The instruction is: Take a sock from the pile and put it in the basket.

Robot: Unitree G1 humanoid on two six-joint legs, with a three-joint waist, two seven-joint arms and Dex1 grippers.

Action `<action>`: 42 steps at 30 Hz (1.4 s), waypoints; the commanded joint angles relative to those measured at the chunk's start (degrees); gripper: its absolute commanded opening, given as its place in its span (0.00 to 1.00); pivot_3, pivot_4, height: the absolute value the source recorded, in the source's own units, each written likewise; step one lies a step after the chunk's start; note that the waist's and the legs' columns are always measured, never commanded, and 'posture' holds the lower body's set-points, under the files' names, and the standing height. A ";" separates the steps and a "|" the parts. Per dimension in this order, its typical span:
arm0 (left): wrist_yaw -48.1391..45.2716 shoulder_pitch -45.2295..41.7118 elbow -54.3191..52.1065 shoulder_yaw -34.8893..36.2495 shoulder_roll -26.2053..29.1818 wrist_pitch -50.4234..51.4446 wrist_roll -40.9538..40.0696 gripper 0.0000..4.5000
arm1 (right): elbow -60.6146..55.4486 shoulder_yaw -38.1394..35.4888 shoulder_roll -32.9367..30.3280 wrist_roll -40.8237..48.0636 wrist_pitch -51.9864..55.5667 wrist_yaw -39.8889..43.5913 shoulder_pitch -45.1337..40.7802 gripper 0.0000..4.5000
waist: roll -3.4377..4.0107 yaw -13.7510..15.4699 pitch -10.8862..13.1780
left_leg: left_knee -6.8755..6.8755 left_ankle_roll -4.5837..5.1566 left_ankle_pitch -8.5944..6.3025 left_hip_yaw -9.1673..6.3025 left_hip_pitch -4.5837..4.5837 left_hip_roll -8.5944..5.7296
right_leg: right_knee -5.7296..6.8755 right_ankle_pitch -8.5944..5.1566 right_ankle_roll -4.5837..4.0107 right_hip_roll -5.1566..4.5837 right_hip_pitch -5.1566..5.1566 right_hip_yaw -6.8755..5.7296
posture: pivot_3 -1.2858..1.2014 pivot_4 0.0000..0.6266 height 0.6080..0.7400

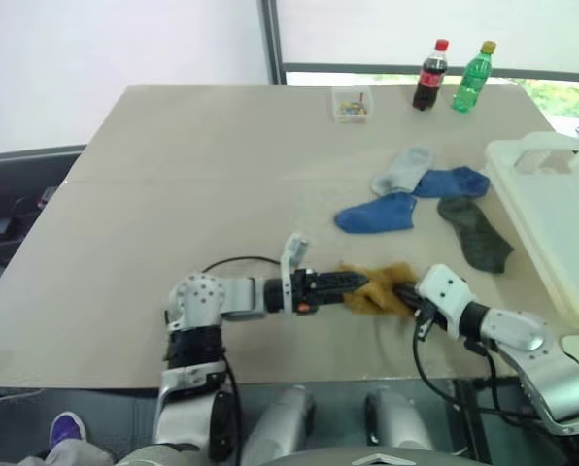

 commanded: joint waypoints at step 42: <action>1.81 -6.82 5.41 -0.11 0.23 -1.33 -11.77 1.00 | -4.78 0.02 -0.23 -0.23 3.61 -1.80 4.12 0.03 | -0.02 0.16 0.01 | 0.02 -0.15 -0.07 -0.01 -0.06 -0.03 | 0.01 0.00 0.00 -0.01 -0.02 -0.01 | 0.52 0.24 1.00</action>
